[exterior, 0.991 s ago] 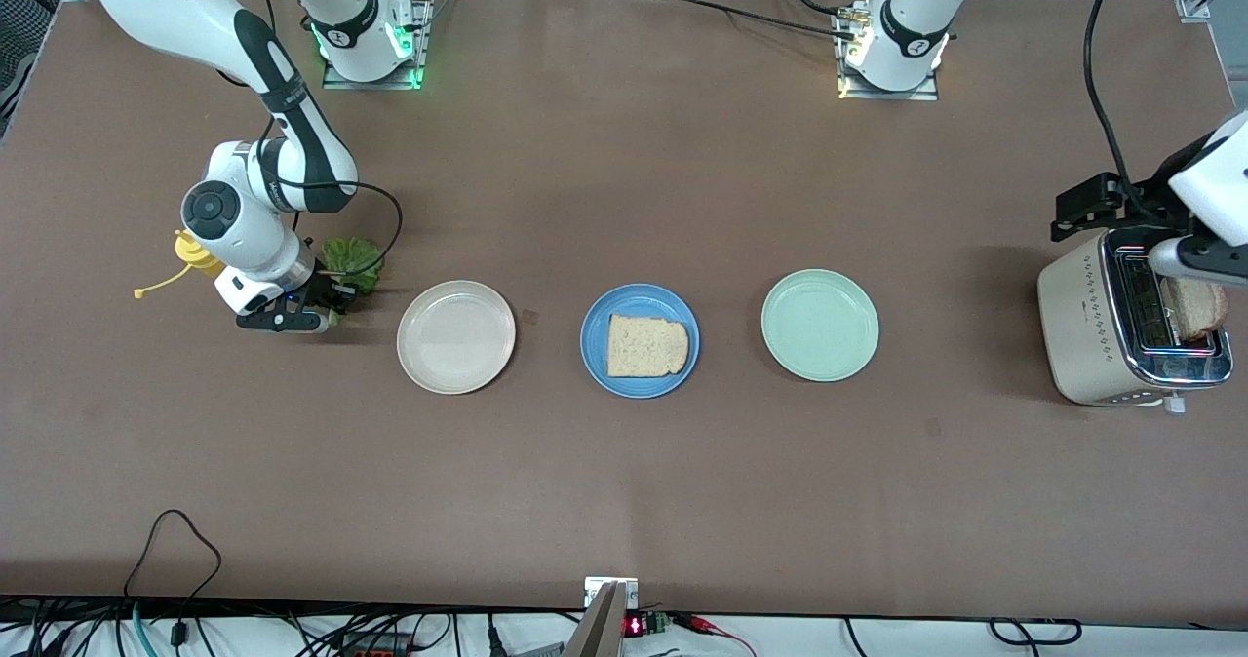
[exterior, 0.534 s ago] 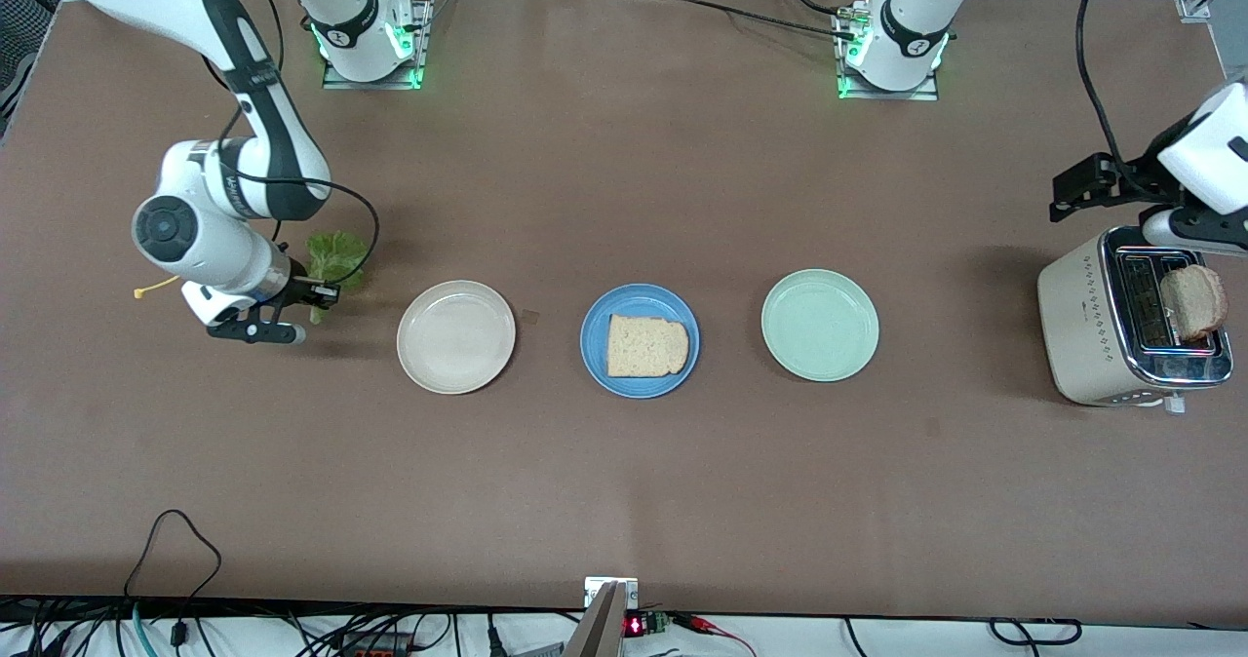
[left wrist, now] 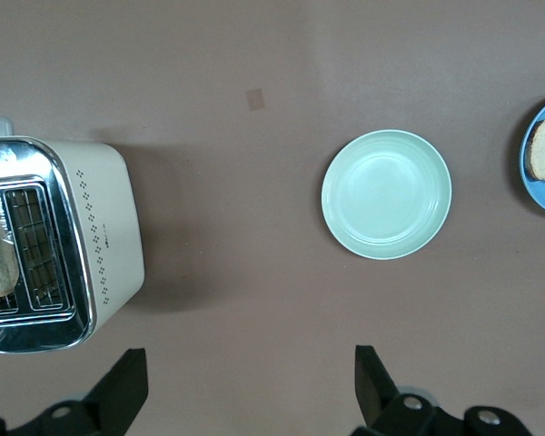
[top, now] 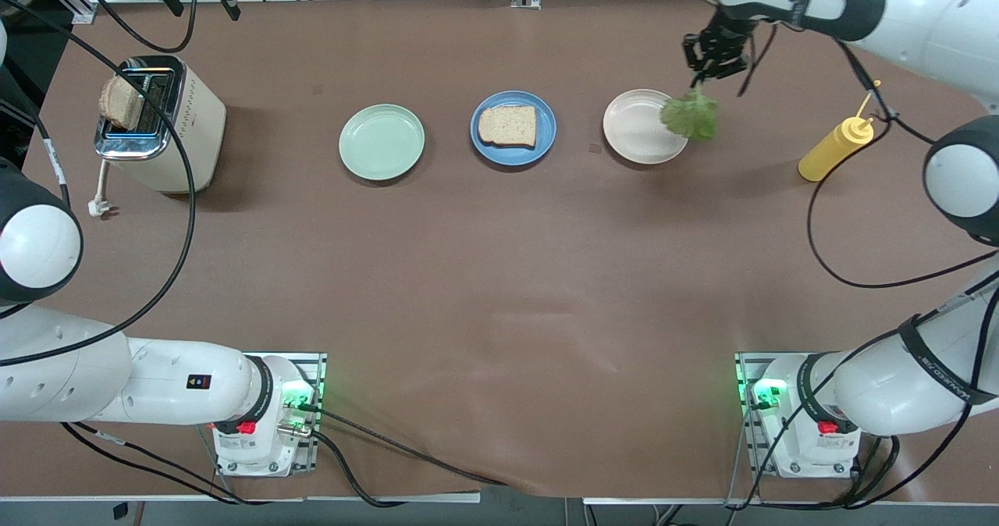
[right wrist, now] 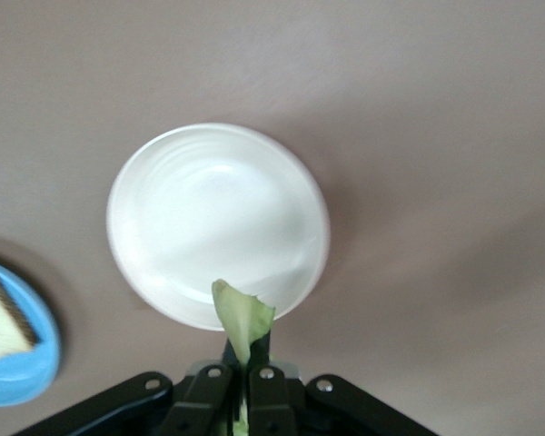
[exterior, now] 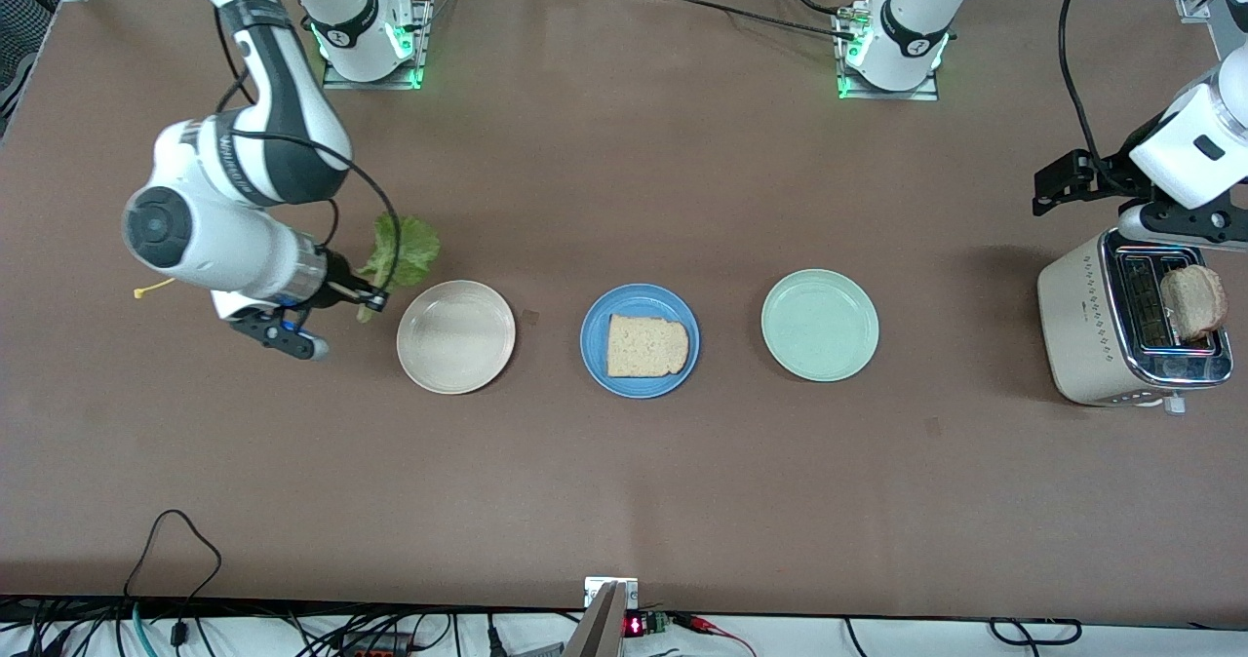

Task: Make sandwich in blue plate with both arms
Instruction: 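Carry the lettuce leaf with the right gripper over the blue plate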

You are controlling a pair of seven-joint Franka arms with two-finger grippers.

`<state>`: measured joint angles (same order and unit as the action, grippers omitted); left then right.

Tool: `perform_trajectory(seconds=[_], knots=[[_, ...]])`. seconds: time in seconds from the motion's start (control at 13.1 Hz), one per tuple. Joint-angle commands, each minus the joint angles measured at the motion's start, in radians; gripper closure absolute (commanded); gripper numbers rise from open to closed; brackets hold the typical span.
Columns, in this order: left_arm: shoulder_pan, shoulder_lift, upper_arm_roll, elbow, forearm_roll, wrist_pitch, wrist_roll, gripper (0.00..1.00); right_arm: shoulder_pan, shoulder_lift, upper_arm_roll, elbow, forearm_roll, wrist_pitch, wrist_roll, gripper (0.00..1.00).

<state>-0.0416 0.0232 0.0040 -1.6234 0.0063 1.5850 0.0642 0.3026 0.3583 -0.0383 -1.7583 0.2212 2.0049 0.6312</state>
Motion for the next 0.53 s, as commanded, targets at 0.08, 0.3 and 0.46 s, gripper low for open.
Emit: perform_trajectory(seconds=[0.08,0.3,0.46], knots=[[-0.014,-0.022,0.005,-0.015,-0.003,-0.006,-0.007,0.00,0.105,0.155,-0.006,0.179,0.120,-0.009,0.298,1.00],[-0.011,-0.022,0.007,-0.015,-0.005,-0.007,-0.006,0.00,0.168,0.252,-0.006,0.253,0.220,0.093,0.508,1.00],[-0.012,-0.022,0.005,-0.015,-0.005,-0.013,-0.006,0.00,0.205,0.312,-0.006,0.278,0.260,0.188,0.592,1.00]])
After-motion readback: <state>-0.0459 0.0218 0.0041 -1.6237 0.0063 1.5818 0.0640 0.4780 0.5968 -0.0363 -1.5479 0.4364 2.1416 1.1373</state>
